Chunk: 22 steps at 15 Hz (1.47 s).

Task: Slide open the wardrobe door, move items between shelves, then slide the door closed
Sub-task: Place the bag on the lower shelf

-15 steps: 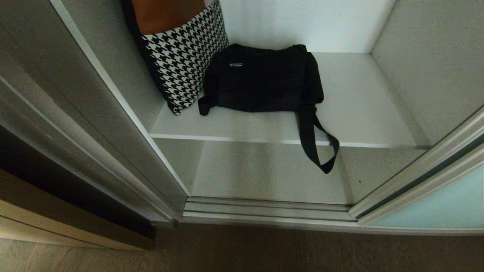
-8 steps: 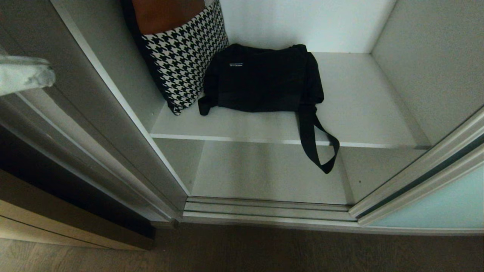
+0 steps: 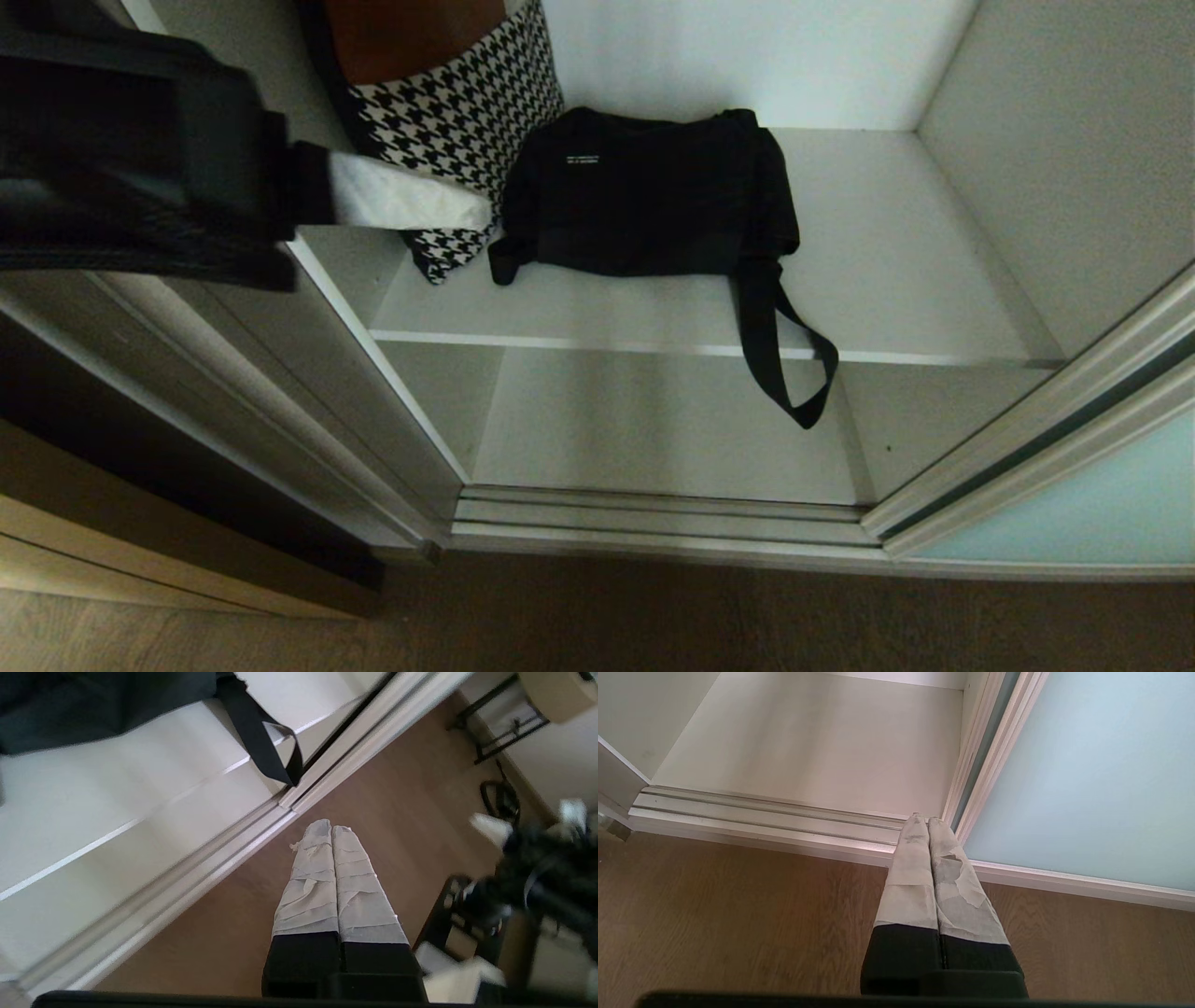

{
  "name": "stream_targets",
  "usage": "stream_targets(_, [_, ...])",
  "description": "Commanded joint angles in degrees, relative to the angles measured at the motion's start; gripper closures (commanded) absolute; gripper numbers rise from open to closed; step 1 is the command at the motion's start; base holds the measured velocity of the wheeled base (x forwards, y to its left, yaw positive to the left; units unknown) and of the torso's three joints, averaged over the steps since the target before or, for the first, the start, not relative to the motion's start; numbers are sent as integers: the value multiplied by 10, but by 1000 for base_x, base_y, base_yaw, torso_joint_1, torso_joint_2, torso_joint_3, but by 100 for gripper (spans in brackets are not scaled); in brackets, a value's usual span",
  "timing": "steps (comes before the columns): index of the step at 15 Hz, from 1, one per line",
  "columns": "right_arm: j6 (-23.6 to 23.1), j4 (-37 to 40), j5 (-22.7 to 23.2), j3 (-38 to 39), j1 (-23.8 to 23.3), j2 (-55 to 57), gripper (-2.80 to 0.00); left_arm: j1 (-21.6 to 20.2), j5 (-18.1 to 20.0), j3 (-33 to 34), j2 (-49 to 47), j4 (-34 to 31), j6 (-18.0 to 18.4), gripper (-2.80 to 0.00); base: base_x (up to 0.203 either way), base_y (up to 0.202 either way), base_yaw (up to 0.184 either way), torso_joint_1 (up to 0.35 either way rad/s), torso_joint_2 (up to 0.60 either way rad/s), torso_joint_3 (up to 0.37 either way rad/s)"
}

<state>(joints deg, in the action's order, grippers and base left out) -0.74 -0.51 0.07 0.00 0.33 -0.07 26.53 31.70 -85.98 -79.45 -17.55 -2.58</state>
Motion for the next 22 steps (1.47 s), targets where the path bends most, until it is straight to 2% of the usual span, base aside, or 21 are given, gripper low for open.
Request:
stream_targets(1, [0,0,0,0,0,0,0,38,-30,-74,-111,-3,-77,0,0,0,0,0,0,0])
stream_targets(3, [0,0,0,0,0,0,0,61,-72,-124,-170,-5,-162,0,0,0,0,0,0,0])
stream_targets(8, [0,0,0,0,0,0,0,80,-262,-241,-335,2,-298,0,0,0,0,0,0,0])
stream_targets(11, [0,0,0,0,0,0,0,77,-351,-250,-368,11,-325,0,0,0,0,0,0,0])
stream_targets(13, [0,0,0,0,0,0,0,69,-408,-250,-395,62,-328,0,0,0,0,0,0,0])
stream_targets(14, [0,0,0,0,0,0,0,63,-429,-250,-400,80,-328,-280,0,0,0,0,0,0])
stream_targets(19, [0,0,0,0,0,0,0,13,-432,-251,-395,106,-327,-280,0,0,0,0,0,0])
stream_targets(22, [0,0,0,0,0,0,0,-26,-430,-250,-398,180,-325,-280,0,0,0,0,0,0])
